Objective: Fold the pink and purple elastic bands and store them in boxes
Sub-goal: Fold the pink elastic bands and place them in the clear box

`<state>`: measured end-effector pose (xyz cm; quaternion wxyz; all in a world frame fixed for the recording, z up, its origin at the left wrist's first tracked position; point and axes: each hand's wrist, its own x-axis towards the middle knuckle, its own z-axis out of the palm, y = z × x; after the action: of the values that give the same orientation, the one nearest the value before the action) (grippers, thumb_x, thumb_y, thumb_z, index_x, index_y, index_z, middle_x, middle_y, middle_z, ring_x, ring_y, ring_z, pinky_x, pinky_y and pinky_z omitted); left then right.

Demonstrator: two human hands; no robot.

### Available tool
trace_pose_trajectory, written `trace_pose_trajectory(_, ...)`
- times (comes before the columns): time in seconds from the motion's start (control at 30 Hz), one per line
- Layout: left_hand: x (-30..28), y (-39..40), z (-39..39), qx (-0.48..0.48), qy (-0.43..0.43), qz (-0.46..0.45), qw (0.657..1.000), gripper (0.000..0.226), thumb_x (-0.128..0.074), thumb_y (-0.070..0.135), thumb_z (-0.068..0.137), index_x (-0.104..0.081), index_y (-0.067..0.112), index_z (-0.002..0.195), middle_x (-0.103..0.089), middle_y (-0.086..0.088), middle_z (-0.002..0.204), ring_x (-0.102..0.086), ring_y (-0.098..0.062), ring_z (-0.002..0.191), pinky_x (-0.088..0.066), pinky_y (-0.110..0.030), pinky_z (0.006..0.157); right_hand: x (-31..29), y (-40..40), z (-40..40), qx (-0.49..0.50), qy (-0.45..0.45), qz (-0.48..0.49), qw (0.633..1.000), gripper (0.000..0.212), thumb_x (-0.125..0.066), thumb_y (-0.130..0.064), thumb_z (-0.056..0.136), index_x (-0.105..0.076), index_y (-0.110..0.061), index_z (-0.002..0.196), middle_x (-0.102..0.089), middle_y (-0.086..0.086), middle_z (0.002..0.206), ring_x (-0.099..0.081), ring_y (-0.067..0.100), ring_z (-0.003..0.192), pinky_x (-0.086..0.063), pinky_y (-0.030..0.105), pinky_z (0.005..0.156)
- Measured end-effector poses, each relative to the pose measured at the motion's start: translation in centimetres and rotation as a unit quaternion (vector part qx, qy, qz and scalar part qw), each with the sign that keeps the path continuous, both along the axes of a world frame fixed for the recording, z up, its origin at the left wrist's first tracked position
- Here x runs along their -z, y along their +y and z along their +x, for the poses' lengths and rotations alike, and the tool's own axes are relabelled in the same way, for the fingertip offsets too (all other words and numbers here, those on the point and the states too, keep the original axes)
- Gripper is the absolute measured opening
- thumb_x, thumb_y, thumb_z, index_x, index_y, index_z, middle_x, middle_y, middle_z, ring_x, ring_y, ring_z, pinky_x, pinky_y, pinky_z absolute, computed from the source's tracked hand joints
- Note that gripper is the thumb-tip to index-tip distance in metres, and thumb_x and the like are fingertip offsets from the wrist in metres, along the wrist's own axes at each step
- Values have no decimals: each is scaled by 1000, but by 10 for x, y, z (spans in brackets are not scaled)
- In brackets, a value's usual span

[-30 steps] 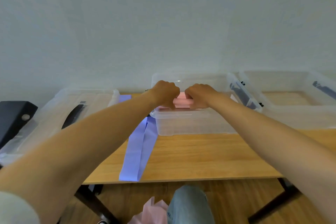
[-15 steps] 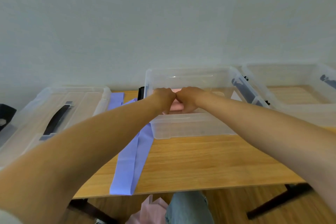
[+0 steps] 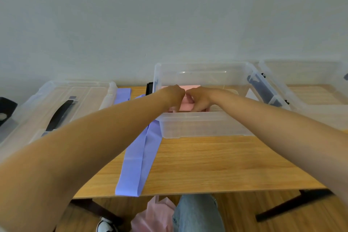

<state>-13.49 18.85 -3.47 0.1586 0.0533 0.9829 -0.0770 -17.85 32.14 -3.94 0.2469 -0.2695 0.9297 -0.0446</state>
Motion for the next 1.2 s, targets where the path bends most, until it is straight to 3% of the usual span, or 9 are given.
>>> trace_pose_trajectory(0.1,0,-1,4,9,-5,-5,1000,22,-75,13,88,-66,6,106,-61,-1,73,-65,-18,62,-59,-30,68,-2,1,4,-7,-3,12,1000,53,-86,-39,80,-51,-16,112,-58,4,115,-75,28,90,-65,39,73)
trace_pose_trajectory(0.27,-17,2,20,32,39,-67,996,18,-69,28,91,-55,16,87,-50,3,76,-51,-15,64,-37,-27,57,-20,2,15,23,31,2,999,44,-67,-51,96,-60,-11,111,-76,11,96,-77,26,76,-64,38,79)
trace_pose_trajectory(0.4,-40,-1,39,45,102,-30,993,16,-63,24,94,-63,19,109,-46,4,76,-56,-23,80,-40,-31,67,-39,-5,36,26,87,-46,995,27,-60,-39,100,-64,-13,108,-76,4,77,-77,24,79,-60,38,85)
trace_pose_trajectory(0.47,-50,-1,53,44,138,-7,989,20,-58,20,96,-65,22,115,-49,4,82,-55,-23,82,-42,-32,69,-48,-10,51,24,117,-59,991,19,-58,-32,99,-65,-15,106,-73,1,70,-76,23,83,-56,32,79)
trace_pose_trajectory(0.6,-62,-5,84,7,206,13,979,20,-52,23,100,-68,19,111,-51,1,87,-55,-24,83,-42,-32,71,-63,-22,82,26,168,-103,980,13,-53,-19,96,-64,-14,102,-71,3,72,-75,25,84,-50,31,64)
trace_pose_trajectory(0.73,-71,-20,118,-44,234,57,970,23,-53,24,98,-70,18,111,-56,-3,93,-59,-28,85,-44,-34,71,-69,-35,111,18,191,-169,967,18,-51,-12,95,-68,-9,99,-73,12,91,-73,32,83,-59,40,82)
trace_pose_trajectory(0.87,-75,-35,161,-94,240,96,961,21,-55,21,95,-71,13,106,-59,-4,89,-57,-28,80,-42,-32,68,-71,-46,144,-9,197,-208,958,20,-57,-10,94,-67,-22,80,-71,5,100,-65,28,85,-48,31,77)
trace_pose_trajectory(1.03,-70,-48,222,-130,255,174,942,22,-63,25,91,-74,8,98,-70,-12,99,-67,-35,90,-54,-37,75,-65,-54,191,-15,245,-268,931,13,-61,-12,90,-70,-9,81,-72,8,89,-65,29,86,-54,38,76)
trace_pose_trajectory(1.2,-61,-54,267,-154,245,174,941,22,-56,21,89,-74,9,86,-71,-12,86,-58,-27,72,-46,-32,65,-58,-59,242,-51,192,-205,958,19,-58,-14,92,-66,-17,75,-66,6,83,-63,32,86,-46,33,68)
